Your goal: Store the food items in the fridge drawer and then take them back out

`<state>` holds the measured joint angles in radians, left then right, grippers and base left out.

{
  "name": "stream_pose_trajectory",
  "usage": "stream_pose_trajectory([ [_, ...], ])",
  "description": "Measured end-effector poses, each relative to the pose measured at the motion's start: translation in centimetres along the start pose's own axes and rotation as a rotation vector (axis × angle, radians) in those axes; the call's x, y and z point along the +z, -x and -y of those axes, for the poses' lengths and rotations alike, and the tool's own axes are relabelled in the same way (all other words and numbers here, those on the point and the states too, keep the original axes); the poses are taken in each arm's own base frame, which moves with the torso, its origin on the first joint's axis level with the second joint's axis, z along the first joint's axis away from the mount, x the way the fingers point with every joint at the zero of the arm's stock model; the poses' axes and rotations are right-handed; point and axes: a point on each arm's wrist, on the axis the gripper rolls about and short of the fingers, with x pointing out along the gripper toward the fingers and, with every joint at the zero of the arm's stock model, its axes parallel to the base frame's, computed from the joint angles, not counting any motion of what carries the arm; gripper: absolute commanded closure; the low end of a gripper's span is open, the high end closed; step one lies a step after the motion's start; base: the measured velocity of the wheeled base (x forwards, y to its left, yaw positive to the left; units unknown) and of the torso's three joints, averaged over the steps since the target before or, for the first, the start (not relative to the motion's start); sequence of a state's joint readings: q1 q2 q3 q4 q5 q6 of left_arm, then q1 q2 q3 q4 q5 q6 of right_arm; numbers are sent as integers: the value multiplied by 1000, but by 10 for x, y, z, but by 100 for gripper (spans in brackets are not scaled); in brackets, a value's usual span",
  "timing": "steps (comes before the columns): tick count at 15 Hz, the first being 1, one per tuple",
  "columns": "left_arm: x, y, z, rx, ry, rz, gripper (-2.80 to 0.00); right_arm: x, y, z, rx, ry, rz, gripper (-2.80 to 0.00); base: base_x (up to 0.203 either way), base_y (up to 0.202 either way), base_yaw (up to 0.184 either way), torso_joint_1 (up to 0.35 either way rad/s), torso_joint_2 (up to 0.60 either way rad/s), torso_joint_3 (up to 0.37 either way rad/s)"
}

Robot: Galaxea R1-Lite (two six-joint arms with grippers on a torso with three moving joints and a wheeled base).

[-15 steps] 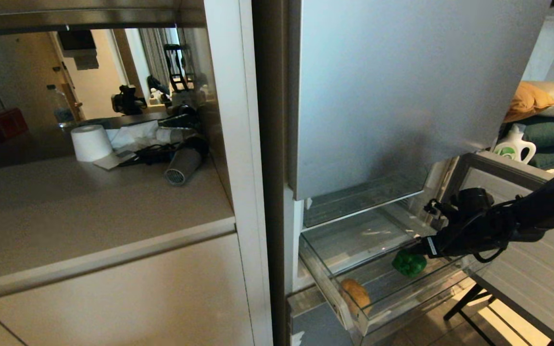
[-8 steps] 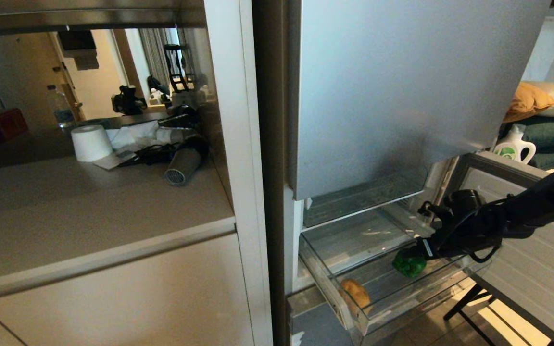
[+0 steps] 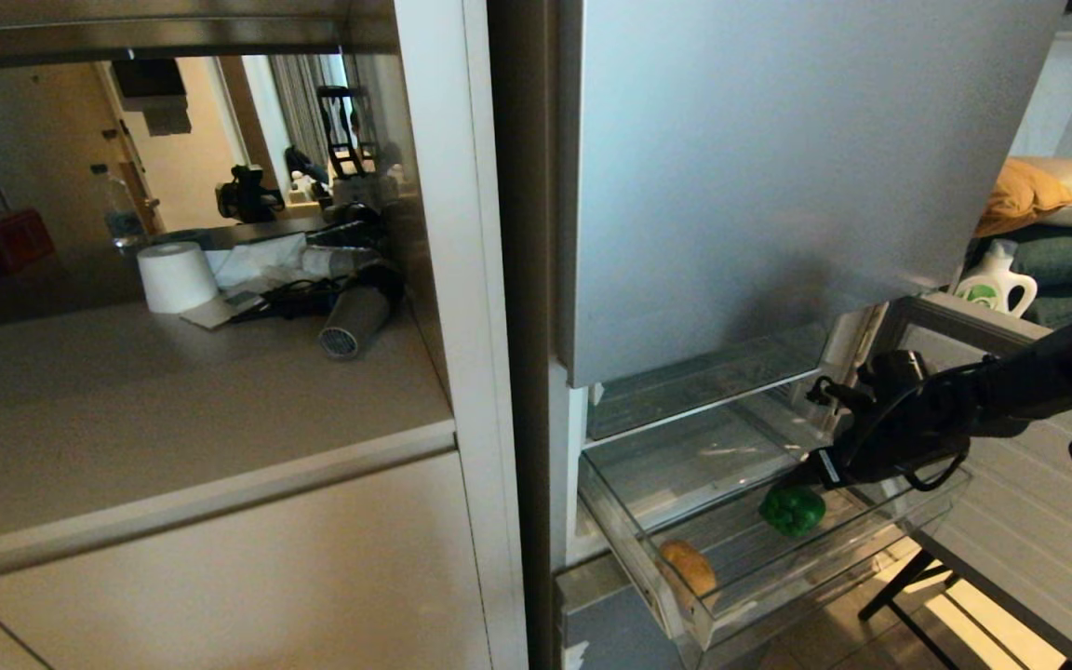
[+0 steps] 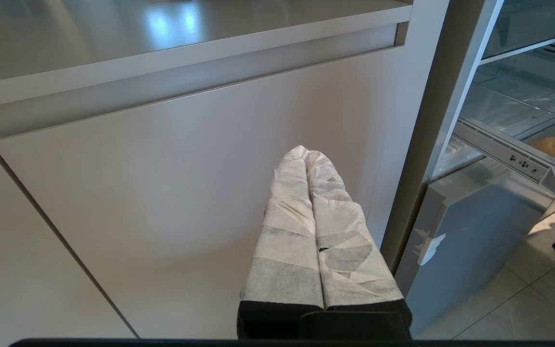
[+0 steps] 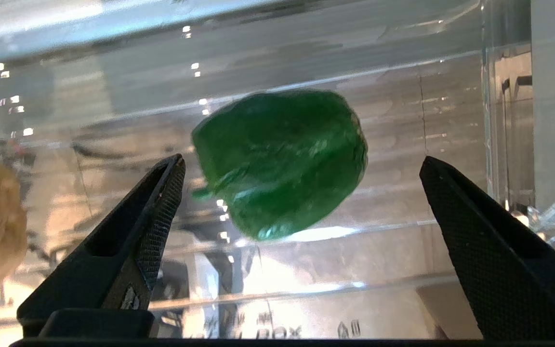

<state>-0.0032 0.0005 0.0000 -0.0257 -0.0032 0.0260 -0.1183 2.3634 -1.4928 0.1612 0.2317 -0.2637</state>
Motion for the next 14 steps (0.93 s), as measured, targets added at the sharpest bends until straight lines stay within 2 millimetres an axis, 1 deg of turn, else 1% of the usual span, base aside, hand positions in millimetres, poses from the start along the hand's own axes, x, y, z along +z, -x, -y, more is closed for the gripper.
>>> stream_pose_trajectory([
  [3, 0, 0, 0, 0, 0, 0, 0, 3, 6, 0, 10, 71, -33, -280, 0, 0, 0, 0, 0, 0],
  [5, 0, 0, 0, 0, 0, 0, 0, 6, 6, 1, 9, 121, -31, -280, 0, 0, 0, 0, 0, 0],
  [8, 0, 0, 0, 0, 0, 0, 0, 5, 0, 2, 9, 206, -41, -280, 0, 0, 0, 0, 0, 0],
  [14, 0, 0, 0, 0, 0, 0, 0, 1, -15, 4, 19, 212, -60, -280, 0, 0, 0, 0, 0, 0],
])
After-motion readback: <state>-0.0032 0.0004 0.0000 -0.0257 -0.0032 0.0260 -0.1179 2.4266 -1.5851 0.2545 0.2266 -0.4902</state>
